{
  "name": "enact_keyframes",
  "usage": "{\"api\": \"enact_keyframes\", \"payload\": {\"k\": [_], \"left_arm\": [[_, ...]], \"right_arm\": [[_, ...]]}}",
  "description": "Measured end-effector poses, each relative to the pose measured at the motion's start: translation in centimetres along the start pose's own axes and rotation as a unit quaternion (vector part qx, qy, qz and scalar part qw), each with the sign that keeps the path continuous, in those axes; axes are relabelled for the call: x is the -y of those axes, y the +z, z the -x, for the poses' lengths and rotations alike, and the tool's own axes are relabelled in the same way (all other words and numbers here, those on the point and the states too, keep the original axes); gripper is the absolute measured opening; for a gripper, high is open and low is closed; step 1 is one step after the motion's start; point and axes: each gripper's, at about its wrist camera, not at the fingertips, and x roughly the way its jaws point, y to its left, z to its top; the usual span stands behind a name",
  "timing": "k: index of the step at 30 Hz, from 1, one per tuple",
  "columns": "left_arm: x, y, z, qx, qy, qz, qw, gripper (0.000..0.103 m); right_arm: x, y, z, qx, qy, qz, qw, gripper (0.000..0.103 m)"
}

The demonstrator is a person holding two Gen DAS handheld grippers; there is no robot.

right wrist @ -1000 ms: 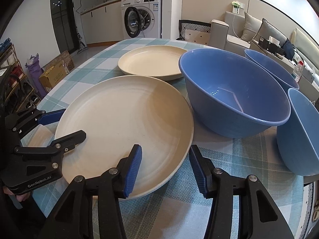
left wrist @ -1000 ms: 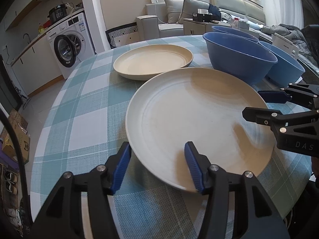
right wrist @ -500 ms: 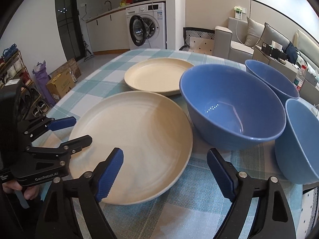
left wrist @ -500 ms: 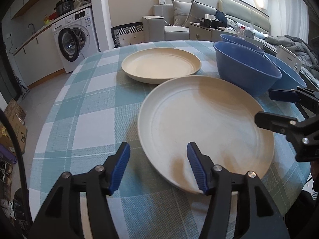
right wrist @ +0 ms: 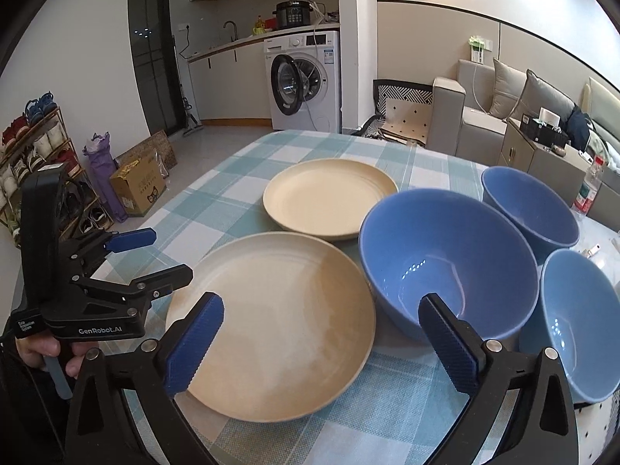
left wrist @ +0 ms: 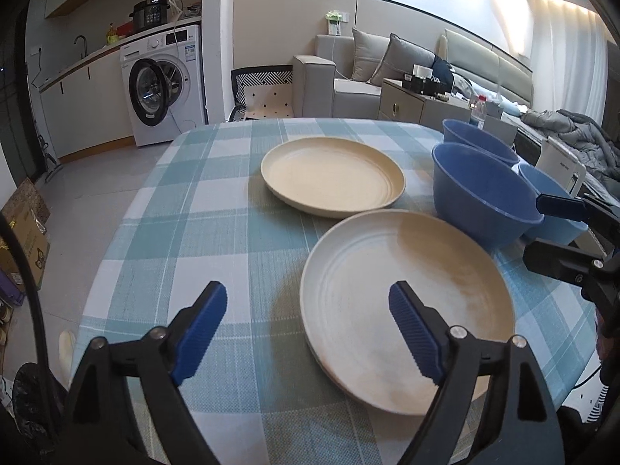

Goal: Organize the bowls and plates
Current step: 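Withdraw the left tool toward another cream plate while the right tool moves toward the blue bowls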

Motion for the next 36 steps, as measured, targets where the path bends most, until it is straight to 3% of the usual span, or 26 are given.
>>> {"api": "enact_keyframes", "payload": {"k": [8, 17, 24, 36], "left_arm": [[-1.0, 2.6, 0.4, 0.023, 0.010, 0.011, 0.9996, 0.093], [-2.3, 4.6, -0.8, 0.022, 0.010, 0.031, 0.9992, 0.094], [-3.1, 6.1, -2.6, 0.012, 0.011, 0.049, 0.9987, 0.094], [-3.5, 7.4, -5.7, -0.012, 0.014, 0.057, 0.9982, 0.094]], "right_arm": [[0.4, 2.9, 1.2, 0.020, -0.014, 0.021, 0.999, 0.102], [1.2, 6.3, 1.5, 0.037, -0.003, 0.021, 0.999, 0.102], [2.8, 8.0, -0.3, 0.023, -0.021, -0.014, 0.999, 0.102], [4.5, 10.6, -4.1, 0.000, -0.037, -0.019, 0.999, 0.102]]}}
